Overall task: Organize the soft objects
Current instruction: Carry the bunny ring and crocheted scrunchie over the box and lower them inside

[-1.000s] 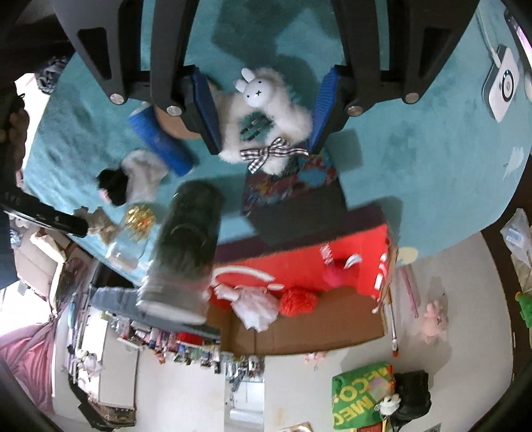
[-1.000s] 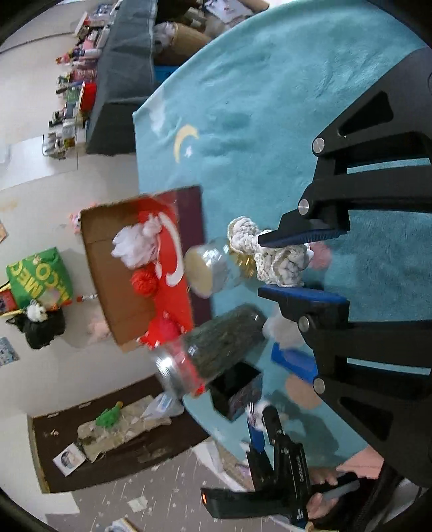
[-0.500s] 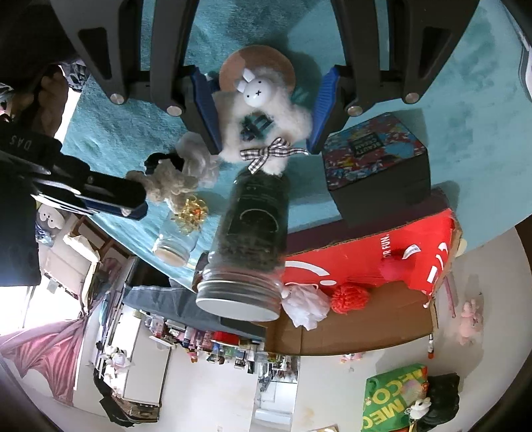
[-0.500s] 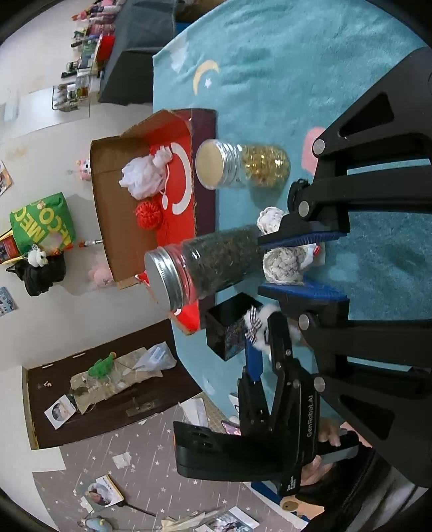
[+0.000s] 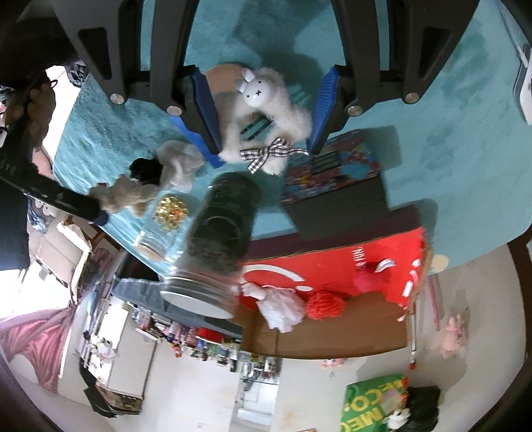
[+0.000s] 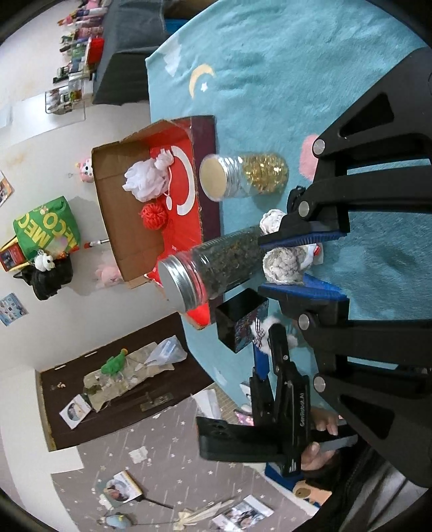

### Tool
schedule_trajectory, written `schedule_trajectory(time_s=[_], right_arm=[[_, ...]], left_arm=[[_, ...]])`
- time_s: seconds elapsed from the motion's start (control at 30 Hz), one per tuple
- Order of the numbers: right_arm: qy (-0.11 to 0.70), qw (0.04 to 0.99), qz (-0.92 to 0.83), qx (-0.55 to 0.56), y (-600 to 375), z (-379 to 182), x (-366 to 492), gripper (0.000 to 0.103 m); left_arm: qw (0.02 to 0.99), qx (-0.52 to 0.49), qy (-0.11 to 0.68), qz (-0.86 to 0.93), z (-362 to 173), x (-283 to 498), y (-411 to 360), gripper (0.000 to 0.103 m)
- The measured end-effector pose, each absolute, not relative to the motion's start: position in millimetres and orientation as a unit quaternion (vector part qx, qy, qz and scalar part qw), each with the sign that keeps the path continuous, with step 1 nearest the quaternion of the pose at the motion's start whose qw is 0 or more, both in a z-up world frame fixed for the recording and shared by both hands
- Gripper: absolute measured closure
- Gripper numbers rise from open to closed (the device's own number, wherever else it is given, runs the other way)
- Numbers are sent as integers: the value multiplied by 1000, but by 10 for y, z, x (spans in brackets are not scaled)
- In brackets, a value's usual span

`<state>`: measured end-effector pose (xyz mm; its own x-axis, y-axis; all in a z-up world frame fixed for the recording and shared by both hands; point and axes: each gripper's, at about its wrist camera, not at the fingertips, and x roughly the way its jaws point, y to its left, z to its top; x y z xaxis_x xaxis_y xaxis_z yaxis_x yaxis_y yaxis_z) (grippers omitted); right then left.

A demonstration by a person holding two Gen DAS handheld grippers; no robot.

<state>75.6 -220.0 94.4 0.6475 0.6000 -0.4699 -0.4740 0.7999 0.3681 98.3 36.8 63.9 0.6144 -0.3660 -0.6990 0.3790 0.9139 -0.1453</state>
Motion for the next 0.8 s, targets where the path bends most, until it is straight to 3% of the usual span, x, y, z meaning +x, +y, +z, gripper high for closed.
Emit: schedule_trajectory(time_s=[0.47,0.8], right_arm=[[314,910,244,120,-2653,927,848,82],[318,936,148,9,-2747,902,1137,82]], left_arm=[[906,5,401,-138,585,1009,916,48],[905,14,405,-132,586,1273,1165,48]])
